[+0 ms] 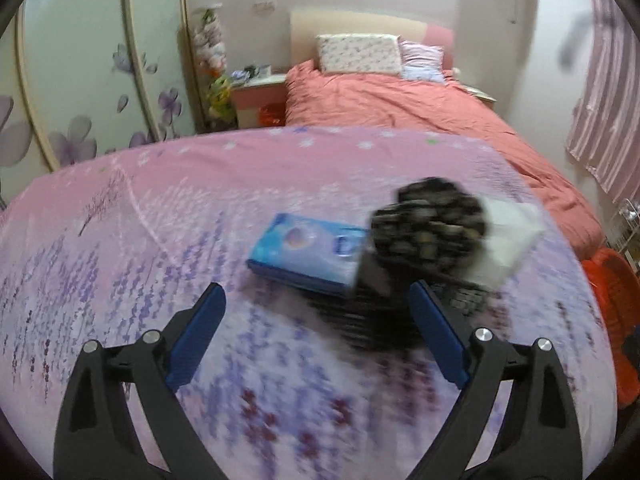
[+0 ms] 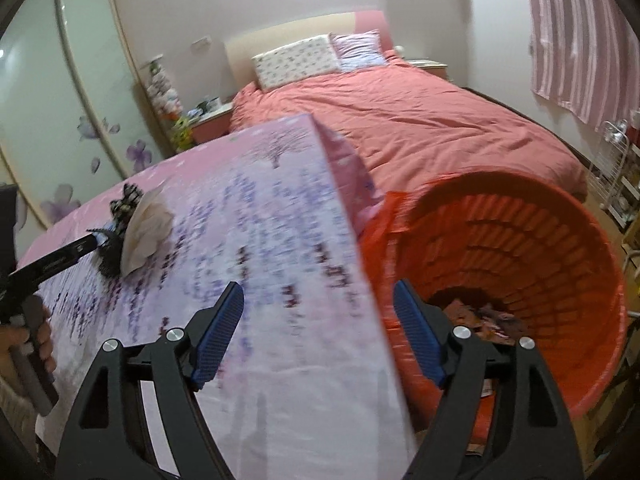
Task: Collect trash
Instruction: 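Move left gripper to the blue tissue pack while right grasps the white tissue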
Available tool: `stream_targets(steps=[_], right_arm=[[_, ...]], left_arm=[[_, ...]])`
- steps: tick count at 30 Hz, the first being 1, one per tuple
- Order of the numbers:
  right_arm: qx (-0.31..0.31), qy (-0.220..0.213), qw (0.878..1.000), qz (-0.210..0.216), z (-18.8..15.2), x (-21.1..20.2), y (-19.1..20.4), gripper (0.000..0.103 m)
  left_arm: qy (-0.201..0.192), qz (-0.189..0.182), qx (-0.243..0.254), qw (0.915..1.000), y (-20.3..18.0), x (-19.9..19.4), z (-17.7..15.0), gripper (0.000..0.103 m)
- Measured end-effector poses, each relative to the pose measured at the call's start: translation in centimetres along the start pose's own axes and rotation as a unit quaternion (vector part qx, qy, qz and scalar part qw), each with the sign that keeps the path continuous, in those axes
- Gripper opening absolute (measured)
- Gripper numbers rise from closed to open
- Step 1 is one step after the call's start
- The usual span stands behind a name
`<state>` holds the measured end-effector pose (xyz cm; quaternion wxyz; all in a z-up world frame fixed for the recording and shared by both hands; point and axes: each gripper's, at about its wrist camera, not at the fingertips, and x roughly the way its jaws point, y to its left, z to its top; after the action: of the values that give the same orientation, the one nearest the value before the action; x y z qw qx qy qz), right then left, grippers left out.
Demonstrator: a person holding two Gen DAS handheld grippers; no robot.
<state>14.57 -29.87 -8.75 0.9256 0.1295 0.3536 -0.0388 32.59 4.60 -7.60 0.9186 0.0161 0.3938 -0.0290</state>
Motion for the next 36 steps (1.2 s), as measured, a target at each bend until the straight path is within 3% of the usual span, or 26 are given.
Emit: stream_targets(steps=[8, 19, 24, 32, 34, 36], right_arm=[[-0.031, 0.018, 0.999, 0.02, -0.2, 1.9, 4.3, 0.077], [-0.048, 0.027, 0.996, 0.075, 0.6, 4.3, 10.6, 0.076], [-0.012, 0.03, 0.994, 0.1, 2.9, 6.9, 13.2, 0.075], [0.021, 0.062, 0.994, 0.084, 4.3, 11.3, 14.0, 0.059], [0.012, 0.062, 0.994, 0.085, 4.3, 11.8, 14.0, 0.042], [0.0, 0.068, 0.993, 0.095, 4.2, 11.6, 14.1, 0.038]], left_arm=[[0.024, 0.027, 0.002, 0.9993, 1.6, 3.2, 1.4, 0.079], [0.046, 0.082, -0.056, 0.994, 10.4, 2.9, -0.6, 0.079], [0.04, 0.071, -0.064, 0.9946, 11.6, 2.0, -0.9, 0.079], [0.018, 0.035, -0.057, 0.9976, 9.7, 0.6, -0.1, 0.083], [0.017, 0.028, -0.056, 0.9979, 8.9, 0.8, 0.4, 0.085], [0.016, 0.021, -0.057, 0.998, 8.0, 1.1, 1.0, 0.087]])
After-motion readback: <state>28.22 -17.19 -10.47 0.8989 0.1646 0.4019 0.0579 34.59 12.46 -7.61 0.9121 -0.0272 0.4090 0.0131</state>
